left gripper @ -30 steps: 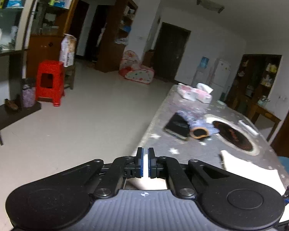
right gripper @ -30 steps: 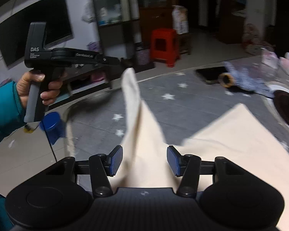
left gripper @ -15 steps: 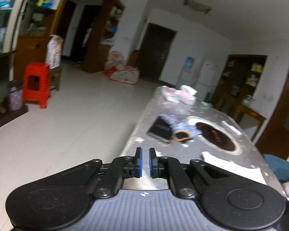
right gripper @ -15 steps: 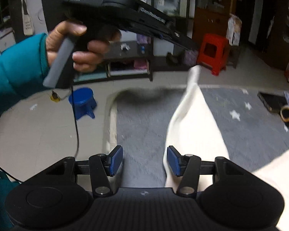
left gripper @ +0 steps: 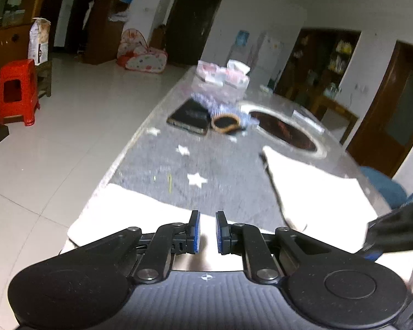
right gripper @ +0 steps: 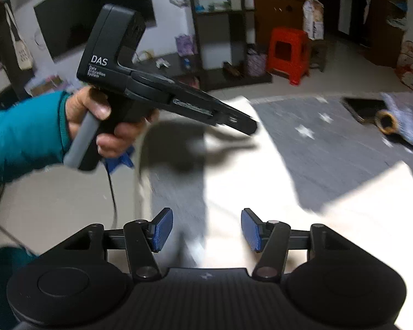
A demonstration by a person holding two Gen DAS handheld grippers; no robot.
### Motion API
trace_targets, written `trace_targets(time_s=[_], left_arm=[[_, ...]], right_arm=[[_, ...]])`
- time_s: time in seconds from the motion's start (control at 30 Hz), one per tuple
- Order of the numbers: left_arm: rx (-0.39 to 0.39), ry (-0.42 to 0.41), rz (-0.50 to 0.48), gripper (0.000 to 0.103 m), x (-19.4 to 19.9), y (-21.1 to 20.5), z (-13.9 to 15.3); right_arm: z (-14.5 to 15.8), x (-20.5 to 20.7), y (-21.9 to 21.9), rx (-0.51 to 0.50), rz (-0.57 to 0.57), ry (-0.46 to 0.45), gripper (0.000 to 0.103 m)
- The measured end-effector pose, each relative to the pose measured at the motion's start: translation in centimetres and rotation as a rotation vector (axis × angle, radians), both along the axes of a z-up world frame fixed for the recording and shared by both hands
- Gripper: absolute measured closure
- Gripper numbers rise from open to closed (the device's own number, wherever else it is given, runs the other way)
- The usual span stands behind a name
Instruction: Fold clothes
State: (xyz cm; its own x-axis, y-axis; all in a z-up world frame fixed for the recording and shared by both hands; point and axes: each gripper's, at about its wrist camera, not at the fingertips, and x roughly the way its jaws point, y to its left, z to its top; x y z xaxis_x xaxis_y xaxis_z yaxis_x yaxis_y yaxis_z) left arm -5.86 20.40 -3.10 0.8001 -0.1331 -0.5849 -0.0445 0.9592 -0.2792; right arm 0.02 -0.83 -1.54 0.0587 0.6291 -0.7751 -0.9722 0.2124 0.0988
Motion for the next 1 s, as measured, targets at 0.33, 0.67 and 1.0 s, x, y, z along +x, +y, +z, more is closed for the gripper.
trace_targets(time_s=[0.33,0.67,1.0], left_arm=[[0.173,0.036,0.059,0.092,1.8,0.2,-1.3],[0.234,0.042,0.049,0.089,4.0,1.1,-1.5],[0.193,0.043,0.072,0.089,3.9,0.4,-0.6]], right_arm=[[-2.1,-2.9,-1.4,-0.021,0.085,0.034,0.045],[-2.4,-1.9,0.3,0.018,0.024,0.017,0.043],[1.2,-2.4,-4.0,0.079,-0.029,-0.027,0.043]])
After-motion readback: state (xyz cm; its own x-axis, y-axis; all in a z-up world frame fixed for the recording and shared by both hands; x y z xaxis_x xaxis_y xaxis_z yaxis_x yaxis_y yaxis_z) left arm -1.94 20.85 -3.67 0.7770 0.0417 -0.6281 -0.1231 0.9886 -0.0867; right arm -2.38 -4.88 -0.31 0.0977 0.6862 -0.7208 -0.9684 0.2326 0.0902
